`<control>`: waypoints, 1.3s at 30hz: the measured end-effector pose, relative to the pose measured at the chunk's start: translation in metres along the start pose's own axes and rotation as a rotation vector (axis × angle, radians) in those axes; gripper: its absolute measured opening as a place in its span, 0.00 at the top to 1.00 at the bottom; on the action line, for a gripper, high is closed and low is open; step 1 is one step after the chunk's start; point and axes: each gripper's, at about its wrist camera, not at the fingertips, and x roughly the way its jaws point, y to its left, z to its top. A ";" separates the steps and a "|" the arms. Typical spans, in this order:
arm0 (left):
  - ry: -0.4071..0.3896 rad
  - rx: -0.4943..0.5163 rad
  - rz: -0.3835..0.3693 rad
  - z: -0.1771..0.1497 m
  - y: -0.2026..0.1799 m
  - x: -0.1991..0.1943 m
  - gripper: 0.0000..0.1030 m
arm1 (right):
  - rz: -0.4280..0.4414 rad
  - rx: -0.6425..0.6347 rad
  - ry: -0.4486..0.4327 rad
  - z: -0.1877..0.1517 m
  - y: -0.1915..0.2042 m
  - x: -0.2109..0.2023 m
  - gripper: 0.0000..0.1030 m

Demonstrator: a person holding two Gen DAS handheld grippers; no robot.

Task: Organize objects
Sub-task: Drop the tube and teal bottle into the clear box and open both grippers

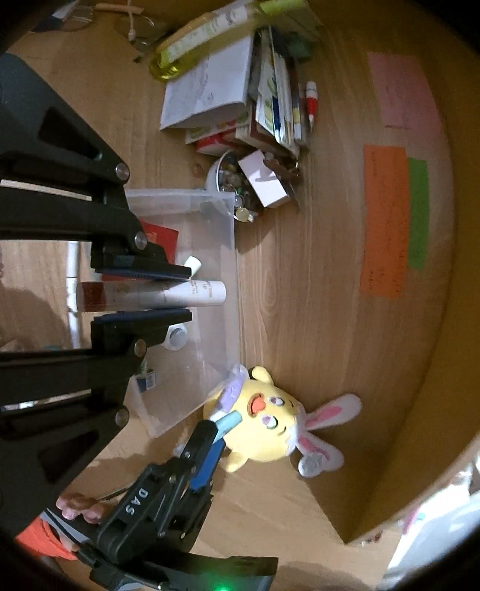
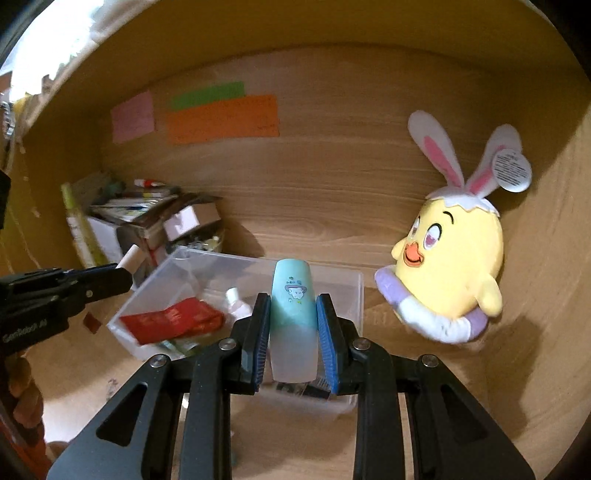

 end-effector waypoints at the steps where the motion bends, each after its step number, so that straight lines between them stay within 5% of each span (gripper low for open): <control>1: 0.014 -0.001 -0.001 0.002 0.000 0.007 0.86 | -0.003 -0.005 0.017 0.002 0.000 0.008 0.78; 11: 0.164 0.005 0.001 0.003 -0.006 0.080 0.86 | -0.005 -0.044 0.189 -0.013 0.000 0.075 0.78; 25: 0.257 0.028 -0.040 -0.009 -0.012 0.104 0.84 | 0.005 -0.091 0.242 -0.023 0.009 0.089 0.78; 30: 0.219 0.019 -0.052 -0.004 -0.013 0.085 0.66 | -0.003 -0.103 0.223 -0.020 0.009 0.073 0.71; 35: 0.154 0.027 -0.033 0.000 -0.014 0.053 0.35 | -0.011 -0.095 0.168 -0.012 0.008 0.046 0.51; 39: 0.096 0.040 -0.015 0.001 -0.015 0.023 0.22 | -0.006 -0.098 0.112 -0.010 0.010 0.019 0.34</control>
